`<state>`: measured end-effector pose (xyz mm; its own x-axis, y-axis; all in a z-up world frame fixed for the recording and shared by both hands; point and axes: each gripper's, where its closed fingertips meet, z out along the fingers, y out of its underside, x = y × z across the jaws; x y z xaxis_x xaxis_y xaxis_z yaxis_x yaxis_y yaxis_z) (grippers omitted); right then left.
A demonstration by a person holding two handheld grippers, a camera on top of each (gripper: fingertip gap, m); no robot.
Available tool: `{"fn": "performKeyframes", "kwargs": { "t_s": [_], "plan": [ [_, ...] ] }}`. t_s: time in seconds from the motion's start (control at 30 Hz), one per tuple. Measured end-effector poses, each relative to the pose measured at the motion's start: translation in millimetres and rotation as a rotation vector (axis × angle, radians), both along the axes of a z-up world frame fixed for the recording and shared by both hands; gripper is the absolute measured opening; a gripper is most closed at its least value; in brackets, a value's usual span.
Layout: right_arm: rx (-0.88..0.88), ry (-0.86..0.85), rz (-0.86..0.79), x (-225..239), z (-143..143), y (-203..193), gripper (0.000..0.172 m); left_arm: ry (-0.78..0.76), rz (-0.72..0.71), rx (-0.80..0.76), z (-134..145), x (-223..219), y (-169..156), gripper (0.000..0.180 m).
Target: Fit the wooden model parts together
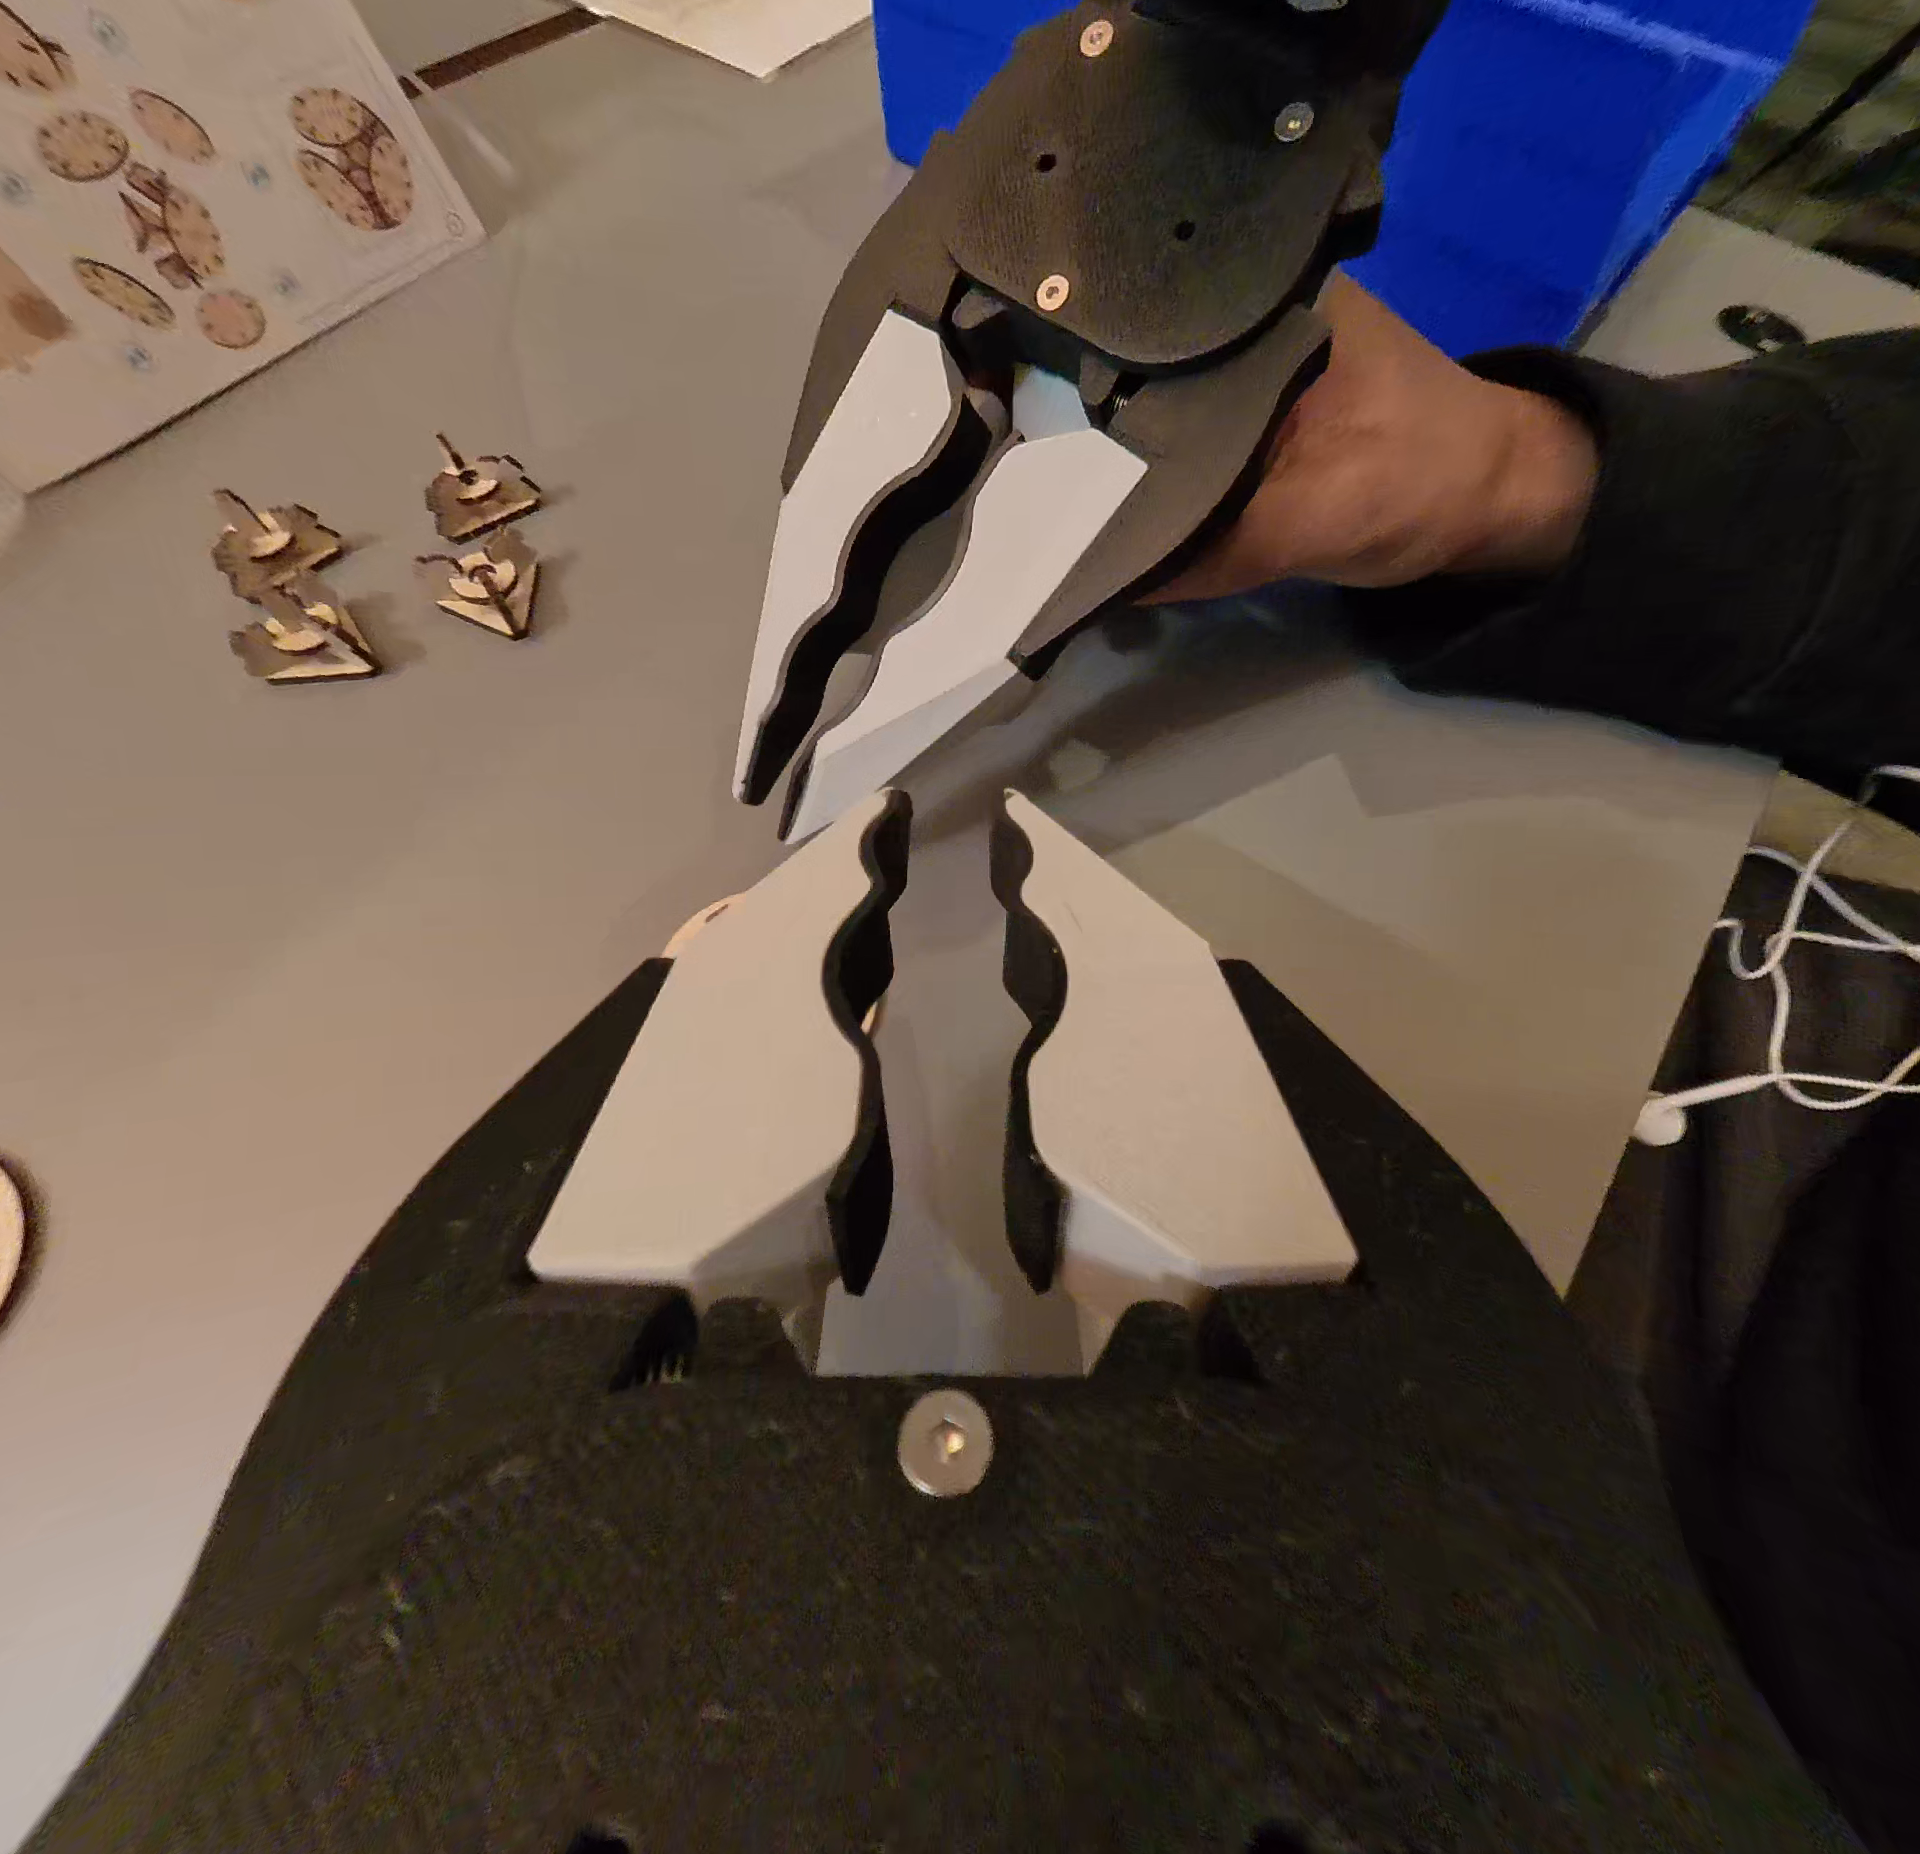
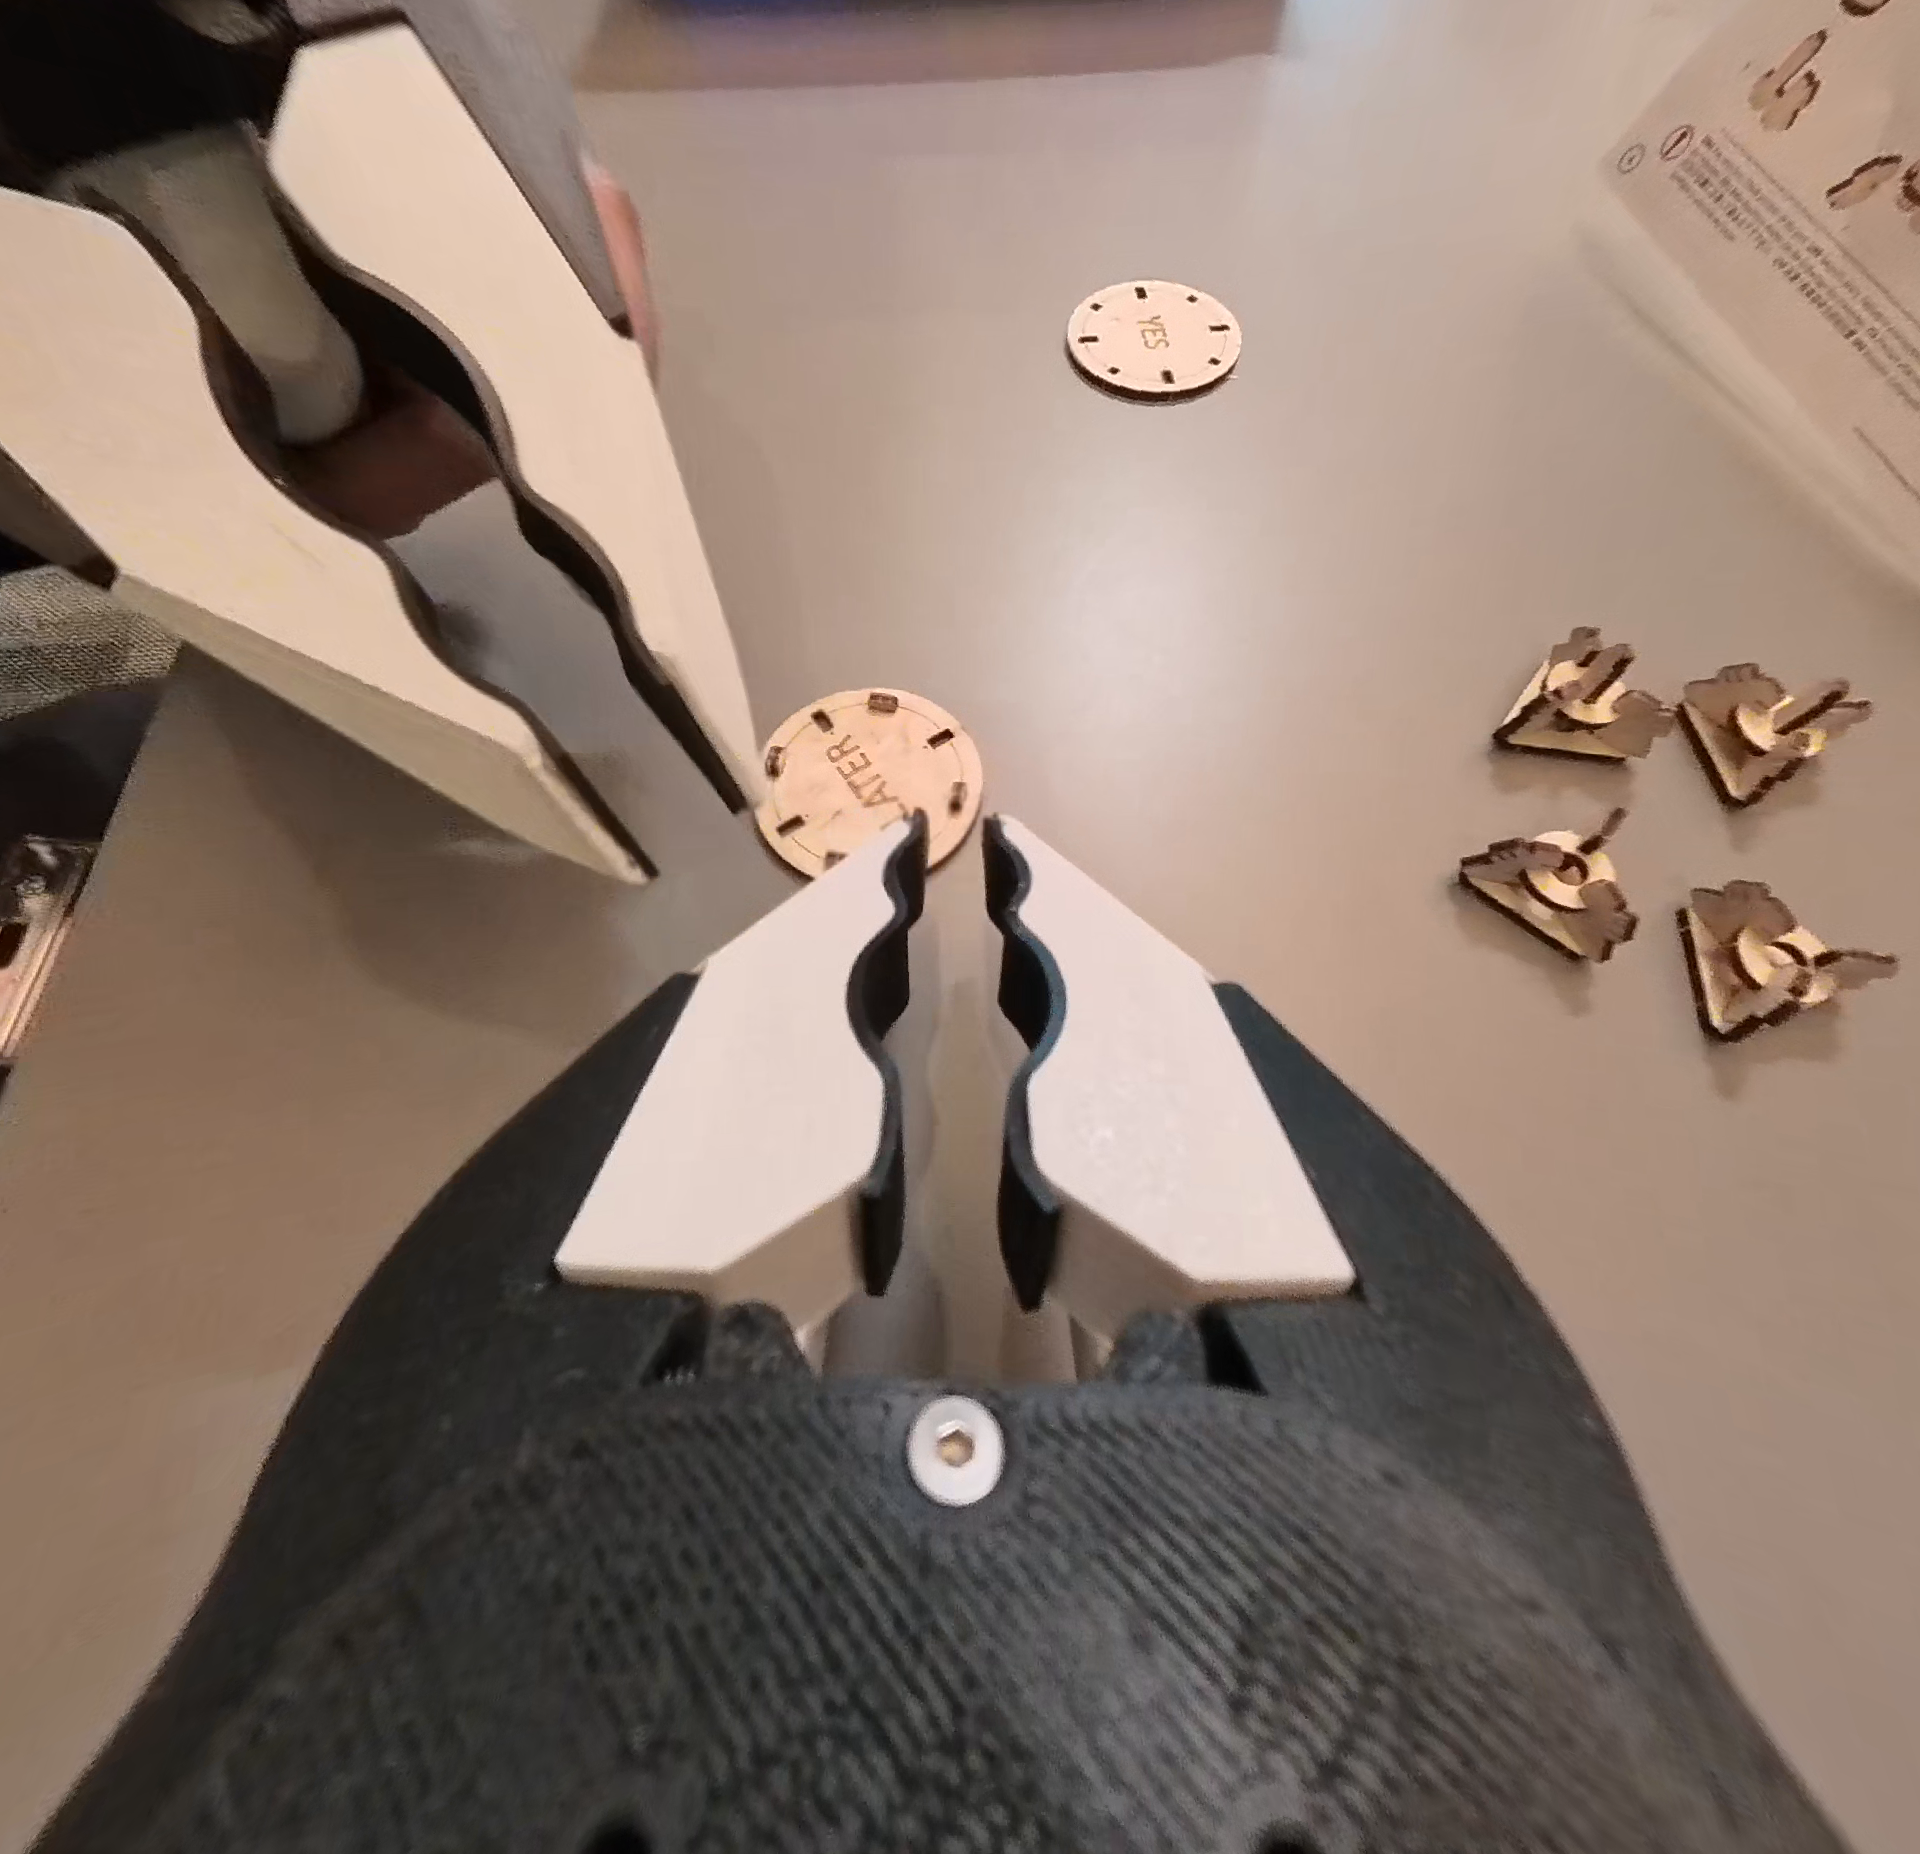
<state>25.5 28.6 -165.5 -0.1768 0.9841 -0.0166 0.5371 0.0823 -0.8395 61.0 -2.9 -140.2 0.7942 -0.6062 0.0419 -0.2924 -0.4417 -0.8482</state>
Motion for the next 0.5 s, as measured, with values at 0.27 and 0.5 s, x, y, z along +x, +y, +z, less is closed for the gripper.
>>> {"fn": "performKeyframes", "kwargs": {
  "t_s": [0.27, 0.5],
  "plan": [
    [0.002, -0.011, -0.013, 0, -2, 2, 0.009, 0.026, 0.021, 0.032, 3, -12, -9, 0.006],
    [0.046, -0.042, -0.025, -1, -9, 3, 0.009, 0.051, 0.016, 0.054, 12, -16, -7, 0.002]
  ]
}}
